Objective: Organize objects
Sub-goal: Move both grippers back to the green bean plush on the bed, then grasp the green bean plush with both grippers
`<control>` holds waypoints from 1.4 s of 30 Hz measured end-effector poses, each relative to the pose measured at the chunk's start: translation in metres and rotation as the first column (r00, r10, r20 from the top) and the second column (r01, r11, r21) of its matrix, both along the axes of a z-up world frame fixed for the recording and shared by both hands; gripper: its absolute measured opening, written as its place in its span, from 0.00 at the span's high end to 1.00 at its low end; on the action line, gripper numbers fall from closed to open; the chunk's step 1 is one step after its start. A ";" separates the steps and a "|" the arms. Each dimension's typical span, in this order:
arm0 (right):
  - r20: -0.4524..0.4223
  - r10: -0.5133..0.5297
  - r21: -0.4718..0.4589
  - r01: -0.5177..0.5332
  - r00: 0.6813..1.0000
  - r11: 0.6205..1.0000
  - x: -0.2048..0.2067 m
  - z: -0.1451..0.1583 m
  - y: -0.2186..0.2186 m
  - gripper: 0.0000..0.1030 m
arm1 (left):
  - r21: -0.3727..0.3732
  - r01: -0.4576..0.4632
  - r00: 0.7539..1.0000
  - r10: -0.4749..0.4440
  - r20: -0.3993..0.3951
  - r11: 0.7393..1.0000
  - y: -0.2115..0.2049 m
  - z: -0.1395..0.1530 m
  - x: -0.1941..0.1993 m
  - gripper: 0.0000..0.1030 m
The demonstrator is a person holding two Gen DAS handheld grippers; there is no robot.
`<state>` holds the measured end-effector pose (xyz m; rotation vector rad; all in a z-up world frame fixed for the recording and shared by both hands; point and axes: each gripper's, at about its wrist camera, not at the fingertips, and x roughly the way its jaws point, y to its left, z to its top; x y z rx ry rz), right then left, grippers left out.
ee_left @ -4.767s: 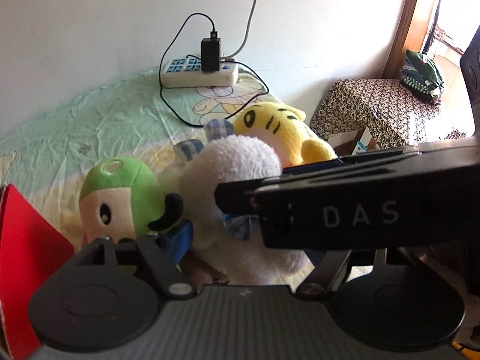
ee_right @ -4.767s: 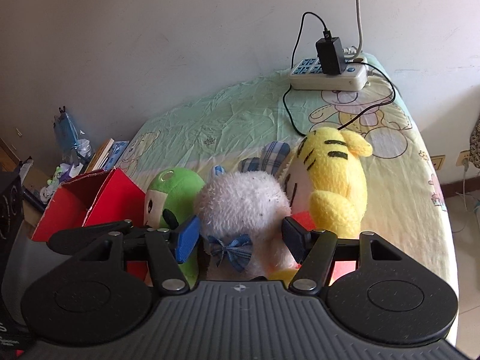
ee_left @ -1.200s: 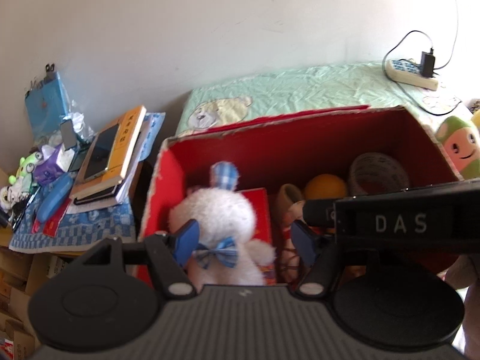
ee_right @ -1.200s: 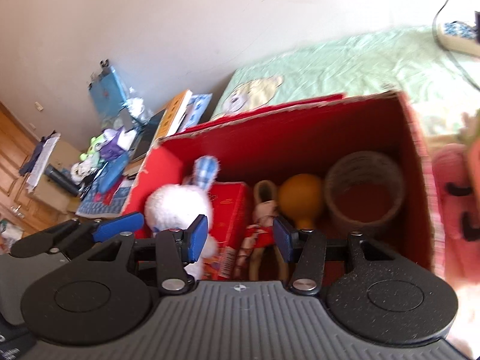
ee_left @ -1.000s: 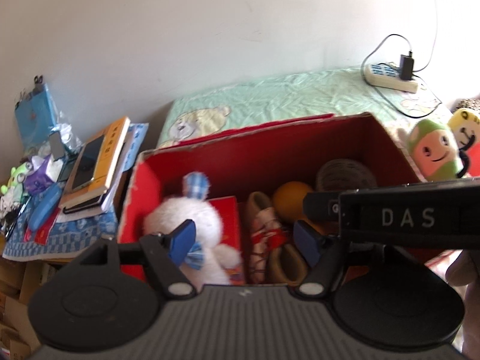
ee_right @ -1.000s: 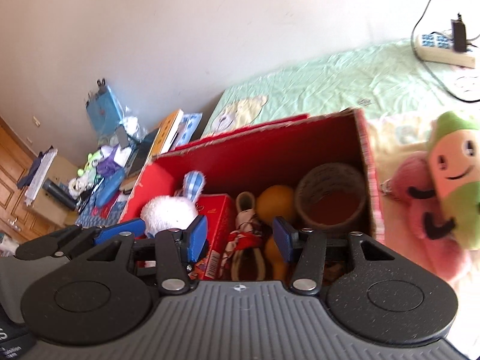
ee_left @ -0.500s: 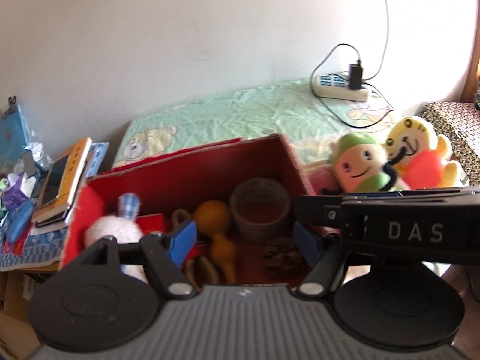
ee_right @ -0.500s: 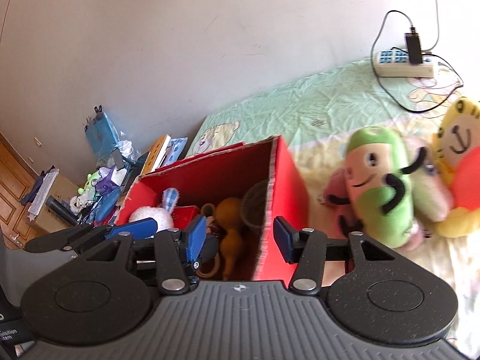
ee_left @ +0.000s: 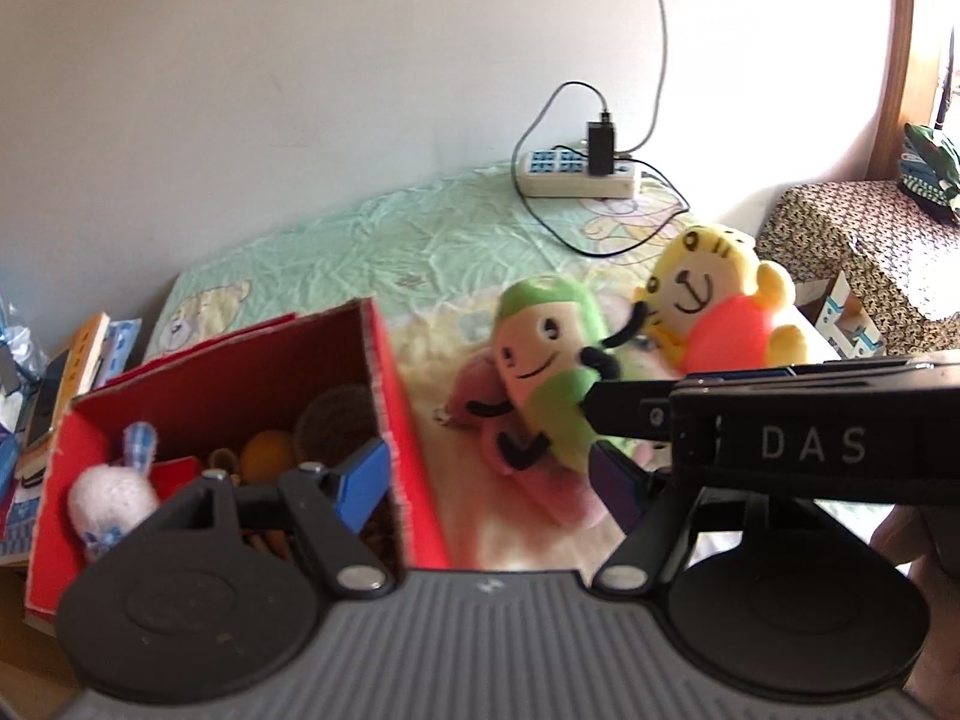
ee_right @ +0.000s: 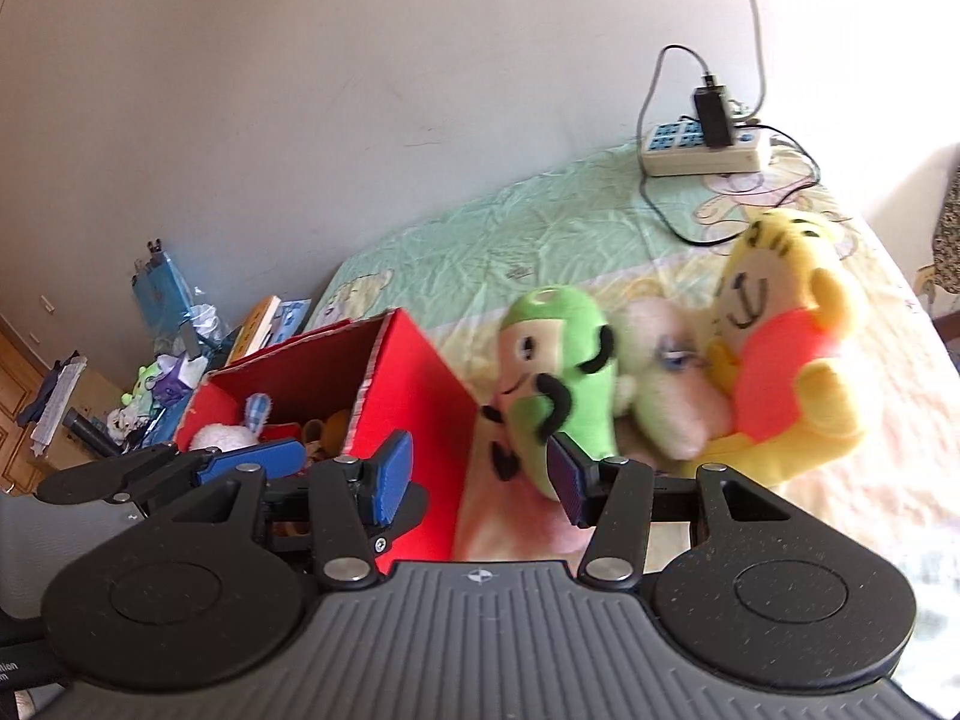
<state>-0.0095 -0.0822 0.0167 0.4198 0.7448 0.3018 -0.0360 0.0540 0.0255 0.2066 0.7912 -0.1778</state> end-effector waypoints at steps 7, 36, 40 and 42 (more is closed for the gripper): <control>-0.016 -0.027 0.004 0.027 1.000 1.000 -0.001 -0.008 -0.040 0.48 | -0.010 0.018 0.999 -0.018 -0.038 1.000 -0.040 -0.019 0.013 0.27; -0.110 0.133 0.109 -0.121 0.985 0.987 0.102 -0.052 -0.040 0.47 | -0.041 -0.016 0.993 0.012 -0.116 0.999 -0.043 -0.073 0.101 0.27; -0.106 0.156 0.144 -0.140 0.982 0.980 0.107 -0.055 -0.038 0.47 | -0.041 -0.012 0.992 0.007 -0.126 0.999 -0.043 -0.078 0.107 0.29; -0.107 0.167 0.146 -0.151 0.980 0.978 0.107 -0.056 -0.036 0.47 | -0.049 -0.008 0.992 0.002 -0.127 0.999 -0.042 -0.079 0.108 0.30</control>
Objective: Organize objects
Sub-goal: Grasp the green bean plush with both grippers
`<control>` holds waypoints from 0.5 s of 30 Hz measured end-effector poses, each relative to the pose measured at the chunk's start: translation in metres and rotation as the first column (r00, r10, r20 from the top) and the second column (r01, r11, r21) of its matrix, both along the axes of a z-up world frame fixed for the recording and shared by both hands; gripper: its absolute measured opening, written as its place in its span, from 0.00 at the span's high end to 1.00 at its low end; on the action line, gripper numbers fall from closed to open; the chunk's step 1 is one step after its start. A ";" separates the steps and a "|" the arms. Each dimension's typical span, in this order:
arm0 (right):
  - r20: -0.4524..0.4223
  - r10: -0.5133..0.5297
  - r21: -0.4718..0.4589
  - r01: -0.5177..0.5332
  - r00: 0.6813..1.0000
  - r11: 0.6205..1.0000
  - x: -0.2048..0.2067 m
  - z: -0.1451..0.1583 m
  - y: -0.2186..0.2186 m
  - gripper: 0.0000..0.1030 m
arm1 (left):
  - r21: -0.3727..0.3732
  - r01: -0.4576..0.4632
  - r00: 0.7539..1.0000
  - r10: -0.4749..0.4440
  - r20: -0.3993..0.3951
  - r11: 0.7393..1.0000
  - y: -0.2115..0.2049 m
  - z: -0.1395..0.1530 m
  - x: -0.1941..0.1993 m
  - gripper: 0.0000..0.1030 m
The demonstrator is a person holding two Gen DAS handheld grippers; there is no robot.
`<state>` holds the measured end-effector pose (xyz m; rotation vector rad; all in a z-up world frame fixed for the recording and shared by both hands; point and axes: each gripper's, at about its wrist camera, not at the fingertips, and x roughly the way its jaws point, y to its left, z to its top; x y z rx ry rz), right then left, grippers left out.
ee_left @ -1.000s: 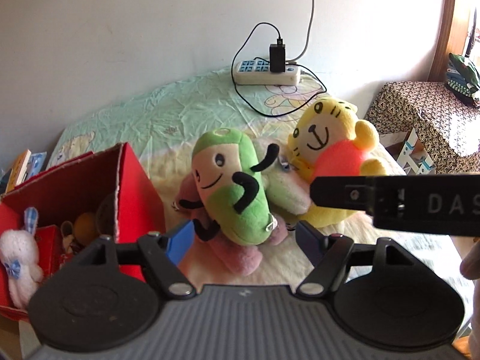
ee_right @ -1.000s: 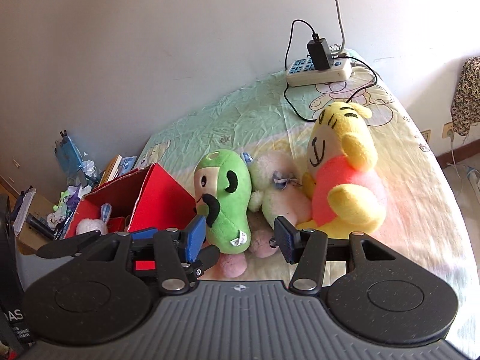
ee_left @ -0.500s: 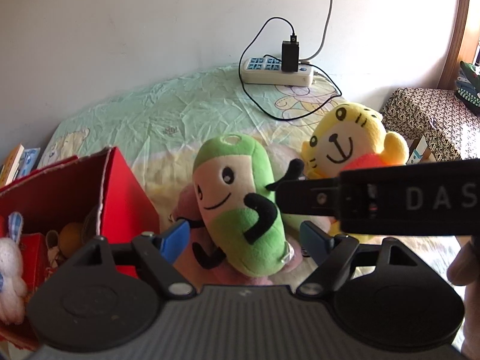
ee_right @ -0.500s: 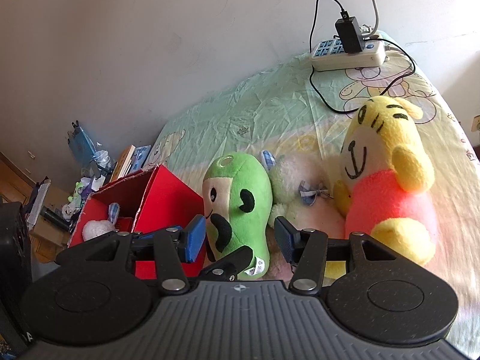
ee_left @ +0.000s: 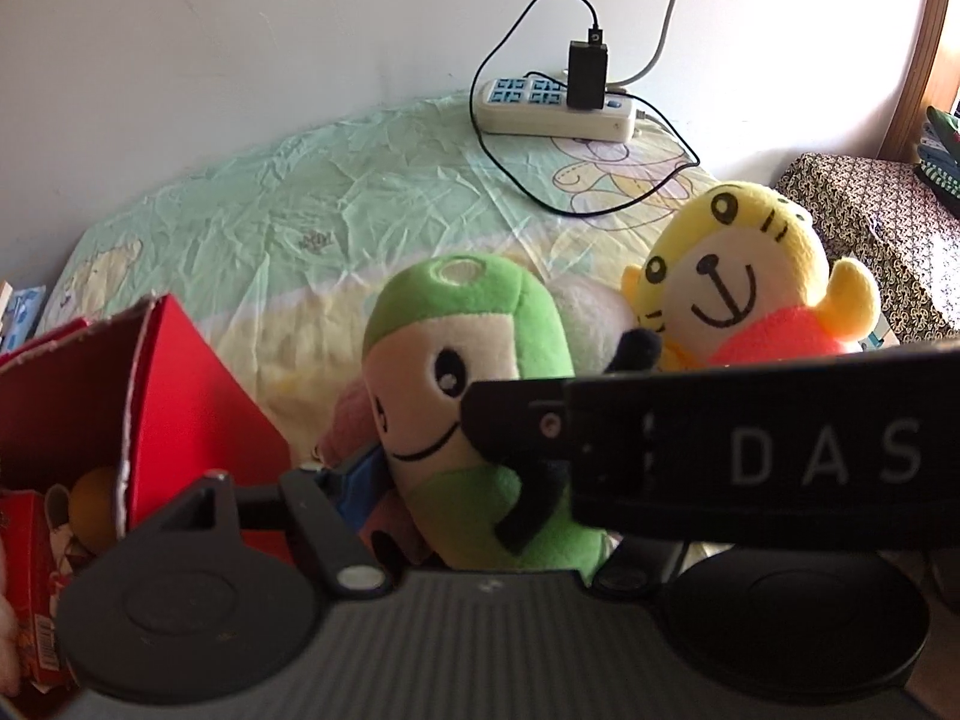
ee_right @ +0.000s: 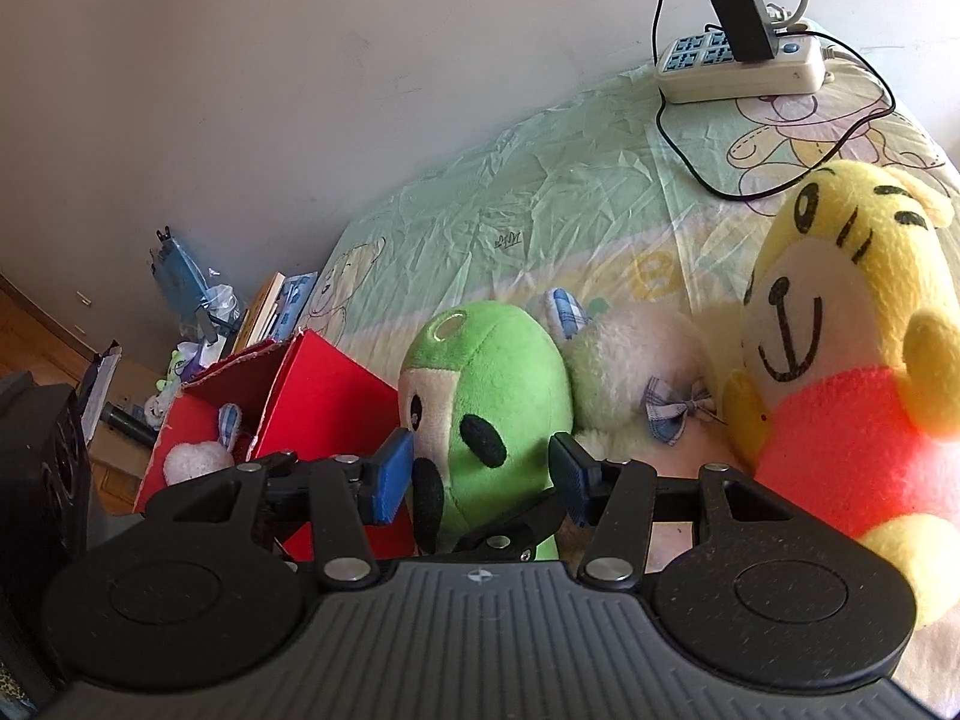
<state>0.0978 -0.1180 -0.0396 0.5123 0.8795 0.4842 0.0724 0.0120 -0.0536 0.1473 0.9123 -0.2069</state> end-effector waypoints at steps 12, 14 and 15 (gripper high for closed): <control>0.019 0.018 -0.021 -0.017 1.000 1.000 -0.005 0.006 0.005 0.53 | -0.019 0.007 1.000 -0.007 0.001 1.000 0.003 0.004 0.000 0.34; 0.028 0.019 -0.024 -0.018 0.999 1.000 -0.008 0.009 0.005 0.54 | -0.023 0.007 1.000 -0.007 0.008 1.000 0.003 0.006 -0.004 0.34; 0.032 0.018 -0.025 -0.018 0.999 1.000 -0.010 0.010 0.005 0.54 | -0.023 0.008 1.000 -0.008 0.011 1.000 0.003 0.008 -0.006 0.35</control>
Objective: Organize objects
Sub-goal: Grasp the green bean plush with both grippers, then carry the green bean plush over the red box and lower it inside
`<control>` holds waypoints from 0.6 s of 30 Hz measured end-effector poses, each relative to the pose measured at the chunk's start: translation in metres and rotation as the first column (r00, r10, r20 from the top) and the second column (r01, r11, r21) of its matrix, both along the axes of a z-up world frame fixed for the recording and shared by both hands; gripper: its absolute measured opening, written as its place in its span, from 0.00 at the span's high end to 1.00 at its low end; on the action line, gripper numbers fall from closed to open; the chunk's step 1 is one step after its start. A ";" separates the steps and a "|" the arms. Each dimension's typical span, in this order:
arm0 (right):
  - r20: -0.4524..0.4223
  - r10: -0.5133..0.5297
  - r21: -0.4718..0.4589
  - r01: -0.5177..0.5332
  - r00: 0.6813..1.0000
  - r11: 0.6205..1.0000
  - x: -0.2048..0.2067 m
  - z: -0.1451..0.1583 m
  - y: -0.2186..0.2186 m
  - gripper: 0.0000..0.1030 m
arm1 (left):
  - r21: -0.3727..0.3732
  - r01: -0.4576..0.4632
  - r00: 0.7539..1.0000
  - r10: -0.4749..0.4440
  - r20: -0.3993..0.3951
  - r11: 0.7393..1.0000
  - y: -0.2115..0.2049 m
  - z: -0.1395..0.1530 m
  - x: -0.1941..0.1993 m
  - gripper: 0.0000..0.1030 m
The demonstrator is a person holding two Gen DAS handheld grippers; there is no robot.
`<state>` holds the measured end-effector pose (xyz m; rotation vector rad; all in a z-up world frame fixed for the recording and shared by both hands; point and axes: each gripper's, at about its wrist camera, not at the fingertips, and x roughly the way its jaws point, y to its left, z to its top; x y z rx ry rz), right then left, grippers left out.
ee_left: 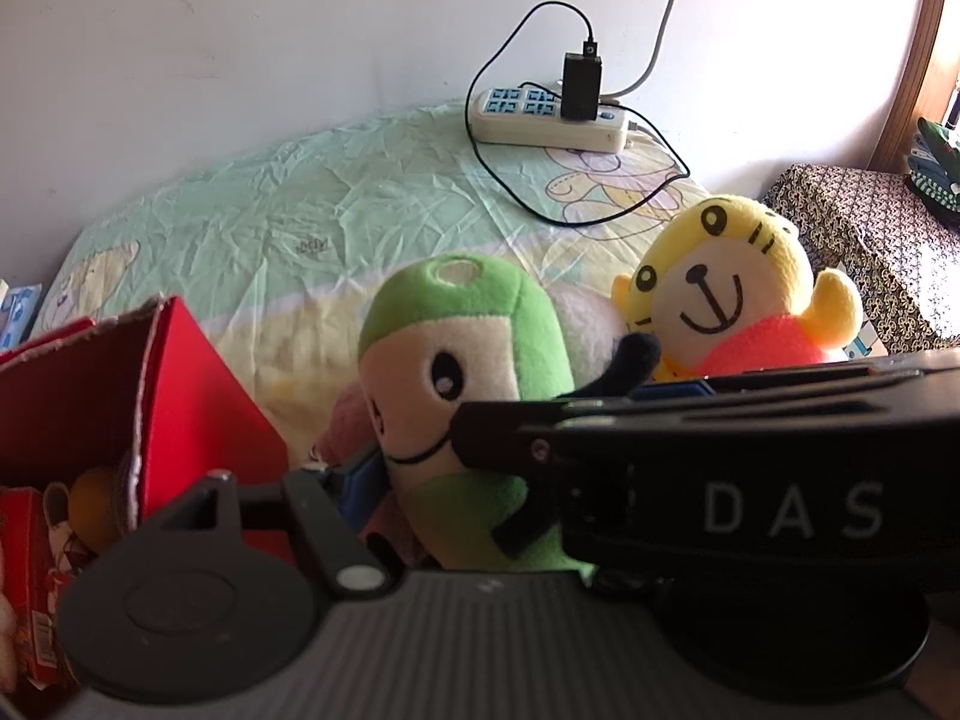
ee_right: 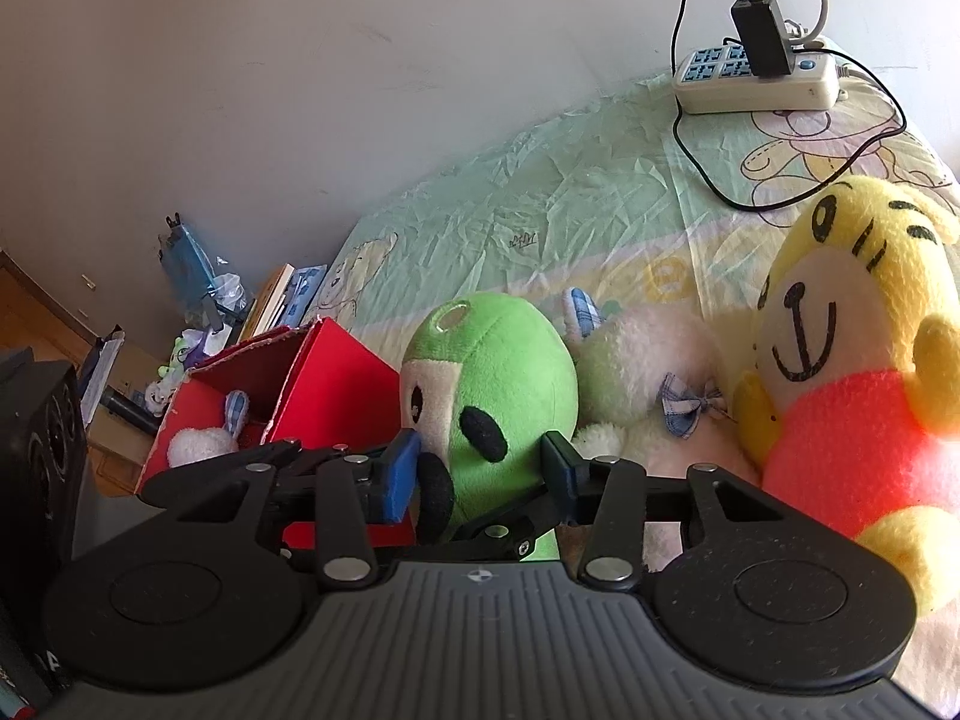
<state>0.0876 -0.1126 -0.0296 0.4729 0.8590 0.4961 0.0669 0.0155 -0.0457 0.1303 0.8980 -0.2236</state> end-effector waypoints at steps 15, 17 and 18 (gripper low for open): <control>0.127 -0.004 -0.041 0.009 0.992 0.999 -0.054 0.039 0.007 0.54 | -0.027 0.013 0.994 -0.010 0.105 1.000 0.003 0.037 -0.053 0.35; 0.140 -0.001 -0.047 0.008 0.990 0.999 -0.061 0.042 0.010 0.54 | -0.031 0.014 0.993 -0.010 0.115 0.999 0.004 0.040 -0.060 0.35; 0.145 0.001 -0.048 0.006 0.989 0.999 -0.064 0.043 0.011 0.54 | -0.032 0.014 0.993 -0.010 0.120 0.999 0.005 0.042 -0.064 0.35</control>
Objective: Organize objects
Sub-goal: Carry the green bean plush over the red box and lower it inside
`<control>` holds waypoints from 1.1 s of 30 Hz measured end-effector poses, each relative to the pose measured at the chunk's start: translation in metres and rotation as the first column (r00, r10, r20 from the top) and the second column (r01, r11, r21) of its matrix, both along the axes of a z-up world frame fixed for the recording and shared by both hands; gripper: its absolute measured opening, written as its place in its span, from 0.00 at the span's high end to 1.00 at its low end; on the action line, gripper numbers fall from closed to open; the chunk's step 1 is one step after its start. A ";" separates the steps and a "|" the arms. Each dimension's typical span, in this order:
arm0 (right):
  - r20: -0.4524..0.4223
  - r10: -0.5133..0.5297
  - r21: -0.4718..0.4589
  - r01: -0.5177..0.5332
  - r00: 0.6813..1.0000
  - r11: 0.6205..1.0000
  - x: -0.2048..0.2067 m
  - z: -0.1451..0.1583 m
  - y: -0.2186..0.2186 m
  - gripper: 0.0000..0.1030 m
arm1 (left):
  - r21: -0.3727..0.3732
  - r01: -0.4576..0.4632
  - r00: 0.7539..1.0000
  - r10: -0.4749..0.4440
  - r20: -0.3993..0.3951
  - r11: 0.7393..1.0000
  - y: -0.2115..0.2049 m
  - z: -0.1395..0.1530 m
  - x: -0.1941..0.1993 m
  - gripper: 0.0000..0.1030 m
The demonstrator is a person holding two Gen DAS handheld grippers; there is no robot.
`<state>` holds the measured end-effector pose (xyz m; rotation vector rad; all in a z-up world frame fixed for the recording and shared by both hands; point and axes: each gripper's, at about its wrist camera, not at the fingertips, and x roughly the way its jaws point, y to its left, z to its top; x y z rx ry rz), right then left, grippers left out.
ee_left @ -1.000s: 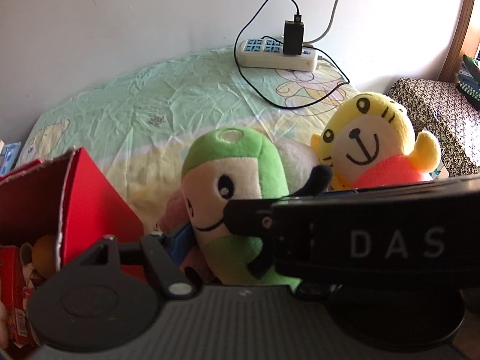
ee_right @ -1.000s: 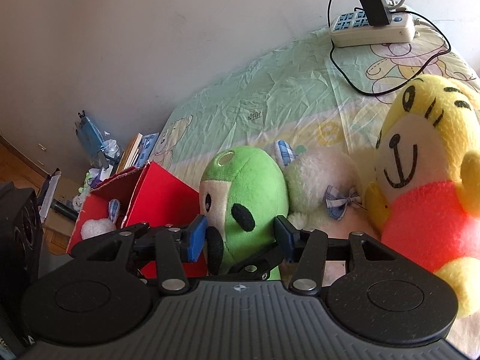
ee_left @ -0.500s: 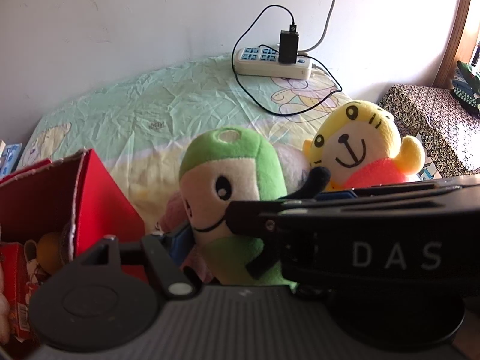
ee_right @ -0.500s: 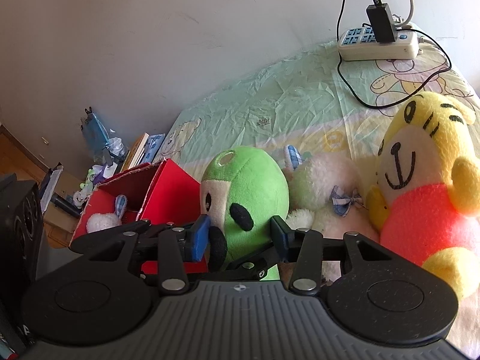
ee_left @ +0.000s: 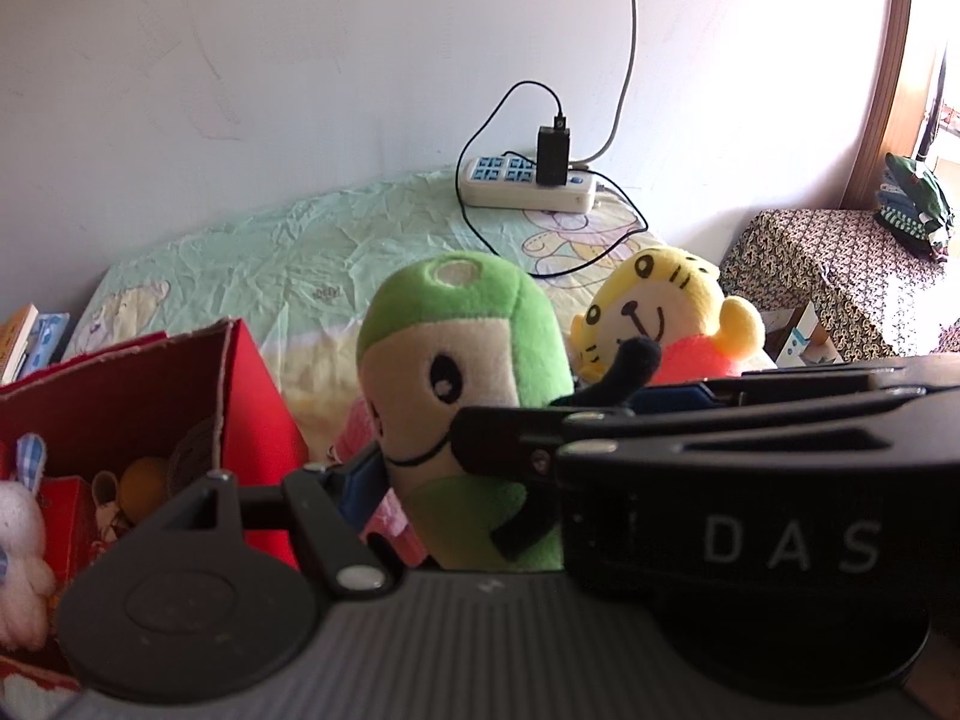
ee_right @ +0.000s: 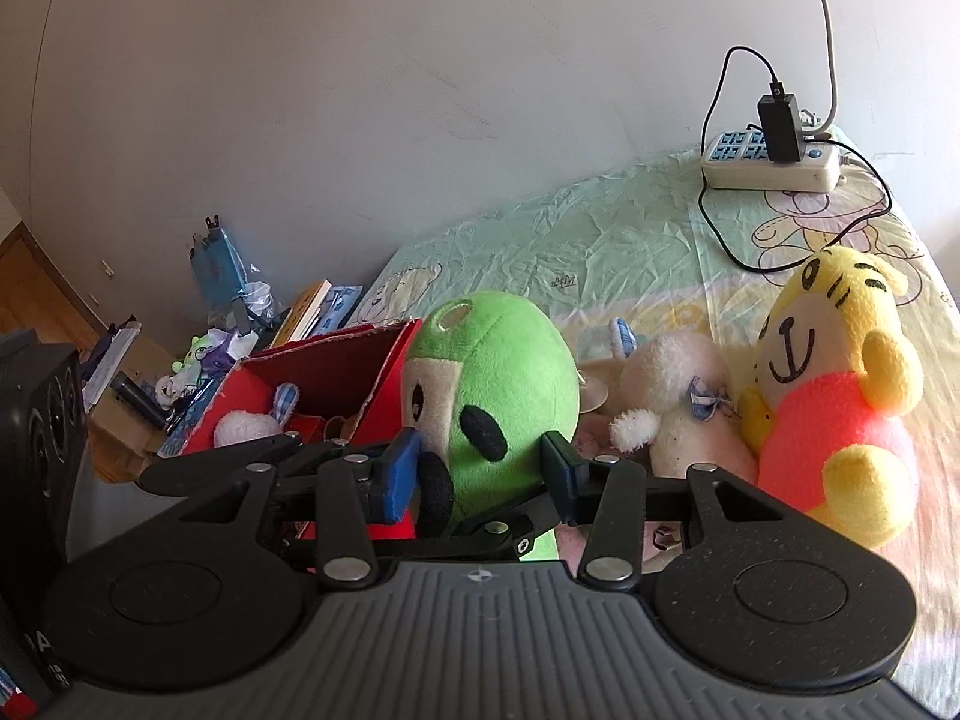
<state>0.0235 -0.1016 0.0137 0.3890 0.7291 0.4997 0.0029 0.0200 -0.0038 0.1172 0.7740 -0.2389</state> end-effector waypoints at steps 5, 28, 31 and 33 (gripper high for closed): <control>0.026 0.017 0.000 -0.017 1.000 1.000 -0.015 0.007 0.010 0.54 | -0.007 -0.014 1.000 0.014 0.021 1.000 0.007 0.008 -0.016 0.35; 0.132 0.155 0.014 -0.158 0.979 0.987 -0.033 0.035 0.105 0.53 | -0.017 -0.151 0.981 0.152 0.117 0.988 0.108 0.045 -0.072 0.35; 0.135 0.163 0.015 -0.167 0.977 0.986 -0.030 0.035 0.121 0.53 | -0.017 -0.160 0.980 0.161 0.120 0.987 0.125 0.046 -0.071 0.35; 0.136 0.168 0.015 -0.172 0.976 0.985 -0.026 0.035 0.131 0.53 | -0.013 -0.165 0.978 0.166 0.123 0.986 0.136 0.047 -0.070 0.35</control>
